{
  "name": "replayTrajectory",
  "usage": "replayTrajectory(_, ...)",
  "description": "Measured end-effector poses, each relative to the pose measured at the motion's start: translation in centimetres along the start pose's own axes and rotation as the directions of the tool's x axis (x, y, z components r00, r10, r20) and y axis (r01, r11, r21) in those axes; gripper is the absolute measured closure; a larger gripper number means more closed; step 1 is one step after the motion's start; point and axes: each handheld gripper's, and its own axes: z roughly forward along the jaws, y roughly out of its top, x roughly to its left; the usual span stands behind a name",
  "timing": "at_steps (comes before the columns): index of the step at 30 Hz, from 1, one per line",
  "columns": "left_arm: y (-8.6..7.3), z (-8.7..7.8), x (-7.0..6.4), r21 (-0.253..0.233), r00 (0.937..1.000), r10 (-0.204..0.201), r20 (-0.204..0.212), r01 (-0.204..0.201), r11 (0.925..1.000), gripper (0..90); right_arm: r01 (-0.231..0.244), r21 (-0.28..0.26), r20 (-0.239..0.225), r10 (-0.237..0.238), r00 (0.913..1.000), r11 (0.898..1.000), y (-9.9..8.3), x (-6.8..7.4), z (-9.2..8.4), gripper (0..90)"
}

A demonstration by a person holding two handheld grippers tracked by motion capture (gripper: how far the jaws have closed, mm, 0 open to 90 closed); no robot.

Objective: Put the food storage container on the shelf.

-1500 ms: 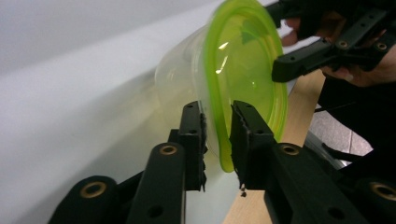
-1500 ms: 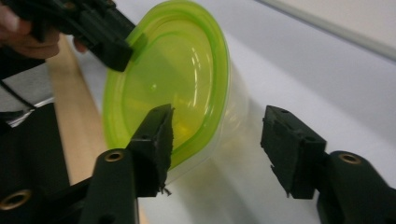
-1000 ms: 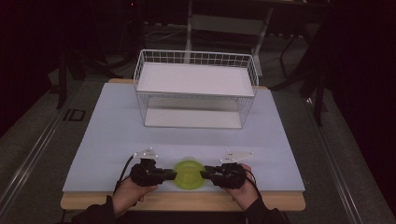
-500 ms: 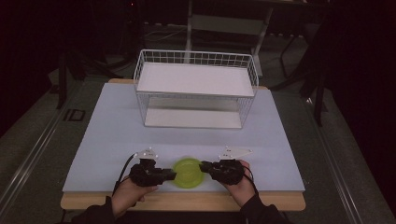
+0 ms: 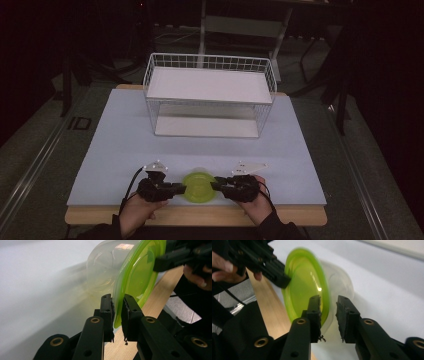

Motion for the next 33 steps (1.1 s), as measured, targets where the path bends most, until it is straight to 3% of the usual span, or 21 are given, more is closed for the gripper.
replayTrajectory(2,-0.1,0.0,0.0,-0.003,0.9999,-0.008,0.007,0.008,1.0000,80.6,-0.006,0.002,0.007,0.006,1.0000,1.000,-0.2,0.1,0.0,72.5)
replayTrajectory(4,-0.2,0.0,0.0,-0.012,0.9996,-0.025,0.016,0.025,0.9996,80.6,-0.043,-0.012,-0.001,0.043,0.9991,0.999,-0.3,0.0,-0.2,75.7)
replayTrajectory(6,-0.4,0.1,-0.2,-0.013,0.9998,0.003,0.020,-0.003,0.9999,81.6,-0.058,-0.027,0.019,0.059,0.9981,0.998,-0.3,-0.1,-0.4,79.4)
replayTrajectory(8,-0.7,0.2,-0.2,-0.030,0.9996,-0.007,0.026,0.008,0.9995,82.0,-0.091,-0.038,0.009,0.092,0.9957,0.995,-0.2,-0.4,-0.5,80.3)
replayTrajectory(14,0.2,-0.8,-0.7,-0.111,0.9999,0.011,0.012,-0.010,0.9937,82.4,-0.081,-0.088,0.035,0.084,0.9958,0.993,0.9,-0.2,-1.1,80.4)
replayTrajectory(24,3.3,-3.2,-1.2,-0.190,0.9995,0.031,0.011,-0.029,0.9813,82.8,-0.077,-0.167,0.062,0.089,0.9941,0.983,4.3,-0.2,-2.4,80.1)
replayTrajectory(33,6.6,-4.8,-1.7,-0.244,0.9986,0.052,0.012,-0.048,0.9687,83.3,-0.068,-0.194,0.103,0.089,0.9906,0.979,8.0,-0.7,-3.7,79.5)
